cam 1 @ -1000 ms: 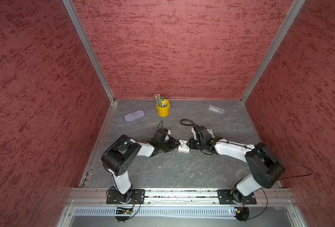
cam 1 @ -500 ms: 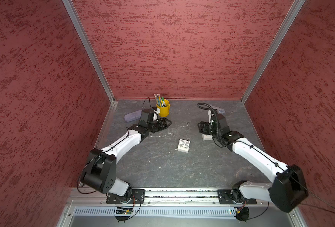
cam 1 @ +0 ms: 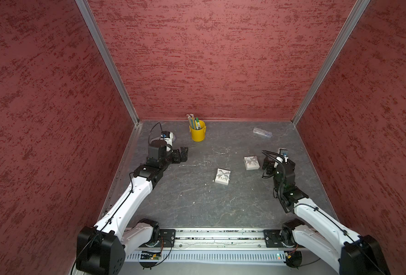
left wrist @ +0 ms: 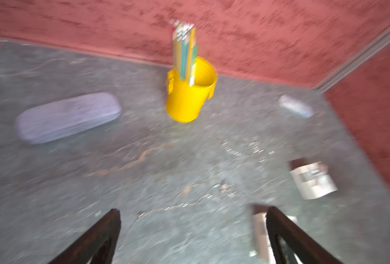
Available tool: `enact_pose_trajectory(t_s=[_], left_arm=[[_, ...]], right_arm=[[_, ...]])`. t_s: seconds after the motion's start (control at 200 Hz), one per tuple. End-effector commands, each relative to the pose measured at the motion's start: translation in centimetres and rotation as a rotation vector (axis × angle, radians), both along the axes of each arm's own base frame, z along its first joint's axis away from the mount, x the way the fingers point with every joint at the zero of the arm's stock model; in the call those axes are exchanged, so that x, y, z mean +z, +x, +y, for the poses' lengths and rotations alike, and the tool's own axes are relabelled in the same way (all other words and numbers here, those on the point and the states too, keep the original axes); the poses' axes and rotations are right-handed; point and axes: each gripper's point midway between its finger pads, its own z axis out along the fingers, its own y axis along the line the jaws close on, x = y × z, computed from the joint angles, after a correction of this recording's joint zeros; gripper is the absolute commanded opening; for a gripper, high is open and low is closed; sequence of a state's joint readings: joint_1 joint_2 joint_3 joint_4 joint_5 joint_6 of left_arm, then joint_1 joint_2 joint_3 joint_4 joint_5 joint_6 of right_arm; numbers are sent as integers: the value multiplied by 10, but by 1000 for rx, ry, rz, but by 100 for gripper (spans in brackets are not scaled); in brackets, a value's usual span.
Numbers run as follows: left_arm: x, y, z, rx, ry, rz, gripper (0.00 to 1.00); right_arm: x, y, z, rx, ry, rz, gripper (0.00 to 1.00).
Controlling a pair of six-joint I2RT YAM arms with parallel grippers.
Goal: Take the necklace out of the lift-off lid jewelry box
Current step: Reset both arms
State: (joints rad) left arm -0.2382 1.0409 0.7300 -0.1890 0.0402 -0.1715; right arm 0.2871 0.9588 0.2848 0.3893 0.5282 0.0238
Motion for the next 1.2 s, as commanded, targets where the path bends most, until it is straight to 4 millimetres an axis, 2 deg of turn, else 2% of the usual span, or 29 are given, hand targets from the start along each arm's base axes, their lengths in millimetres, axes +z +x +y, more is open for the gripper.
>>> enact_pose_trajectory(t_s=[0.0,0.05,0.095,0.115,0.21,0.286,0.356,0.456,0.491,0.701,0.832,0.962,1.112,1.192], left_arm=[[6,6,35,119,168,-217,100],[-4,4,47,182,182,-274,100],[-18,-1,56,245,144,-279,100],[-18,-2,56,247,138,-296,100],[-16,-4,54,215,145,-313,100],[-18,4,59,220,186,-356,100],[-38,11,66,238,212,-323,100],[-61,15,65,224,225,-291,100],[-59,17,66,227,228,-309,100],[-53,26,71,192,243,-403,100],[-68,33,75,168,214,-412,100],[-79,36,79,190,216,-416,100],[-91,59,95,220,157,-260,100],[-89,58,100,191,101,-268,100]], right_arm=[[43,4,-14,-28,-16,-291,99],[34,6,-20,-26,-24,-311,99],[25,7,-32,-105,15,-307,99],[23,8,-34,-123,38,-307,98],[27,19,-21,-47,45,-307,99],[30,24,-22,-47,5,-333,99],[24,22,-31,-93,-7,-354,99],[27,15,-36,-112,6,-401,99],[18,18,-36,-105,2,-377,99],[14,30,-36,-72,15,-346,99],[7,45,-37,1,56,-298,99],[2,39,-40,28,81,-335,99],[-5,48,-39,45,91,-283,99],[-4,47,-39,44,90,-288,99]])
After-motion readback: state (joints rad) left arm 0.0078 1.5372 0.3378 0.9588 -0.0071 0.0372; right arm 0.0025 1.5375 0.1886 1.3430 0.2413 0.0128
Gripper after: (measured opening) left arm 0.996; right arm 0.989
